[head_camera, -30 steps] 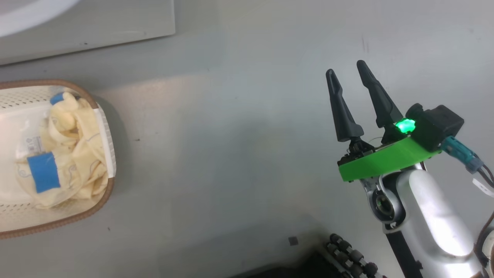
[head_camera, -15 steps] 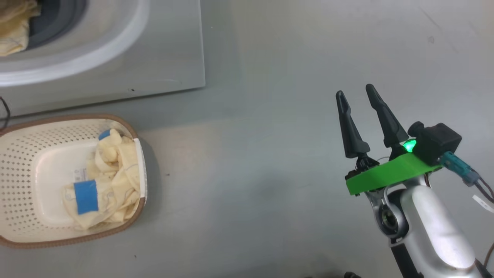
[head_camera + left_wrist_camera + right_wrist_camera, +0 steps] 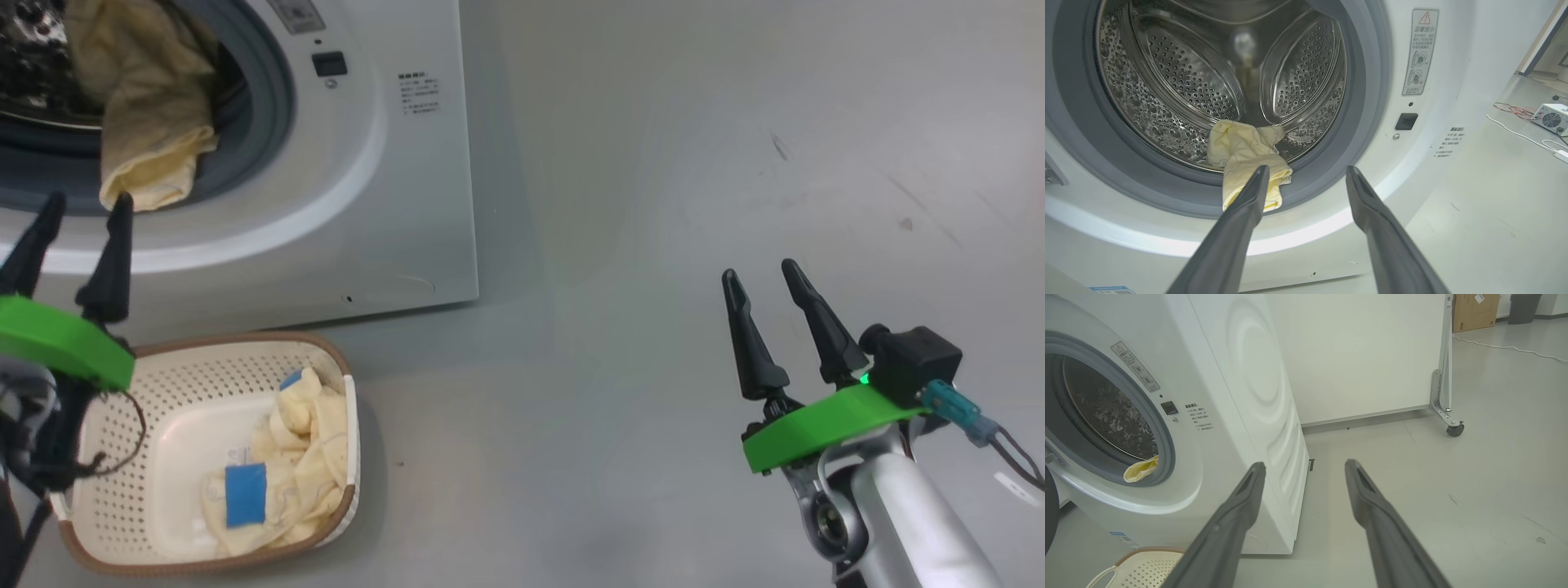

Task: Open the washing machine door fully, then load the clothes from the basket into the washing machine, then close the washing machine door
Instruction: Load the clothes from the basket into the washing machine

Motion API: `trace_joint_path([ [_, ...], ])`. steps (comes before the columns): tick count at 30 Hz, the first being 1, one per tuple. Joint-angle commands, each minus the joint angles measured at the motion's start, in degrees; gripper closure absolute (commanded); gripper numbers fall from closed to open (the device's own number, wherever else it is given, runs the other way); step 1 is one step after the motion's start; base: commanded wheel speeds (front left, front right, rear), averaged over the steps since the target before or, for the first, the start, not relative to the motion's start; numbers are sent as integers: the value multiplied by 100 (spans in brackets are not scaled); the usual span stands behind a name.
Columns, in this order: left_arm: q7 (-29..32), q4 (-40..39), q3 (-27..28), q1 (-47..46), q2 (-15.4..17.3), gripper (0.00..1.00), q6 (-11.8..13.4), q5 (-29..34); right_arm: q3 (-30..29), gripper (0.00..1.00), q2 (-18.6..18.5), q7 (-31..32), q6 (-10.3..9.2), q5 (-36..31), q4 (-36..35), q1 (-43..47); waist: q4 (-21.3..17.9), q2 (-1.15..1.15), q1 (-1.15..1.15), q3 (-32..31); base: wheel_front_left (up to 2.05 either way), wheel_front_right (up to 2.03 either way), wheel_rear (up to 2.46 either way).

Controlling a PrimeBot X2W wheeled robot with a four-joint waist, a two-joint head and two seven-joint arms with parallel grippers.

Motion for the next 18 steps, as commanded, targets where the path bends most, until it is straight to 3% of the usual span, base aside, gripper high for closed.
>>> trace_joint_path([
  [1, -62, -243, 448, 67, 195, 0, 55, 80, 84, 0, 11, -55, 1, -53, -136, 9, 102, -1, 1, -379, 0, 0, 0],
  [18, -62, -1897, 1648, 2624, -424, 0, 703, 1085, 167, 0, 11, -51, 1, 65, -22, 374, 197, -1, 1, -1101, 0, 0, 0],
])
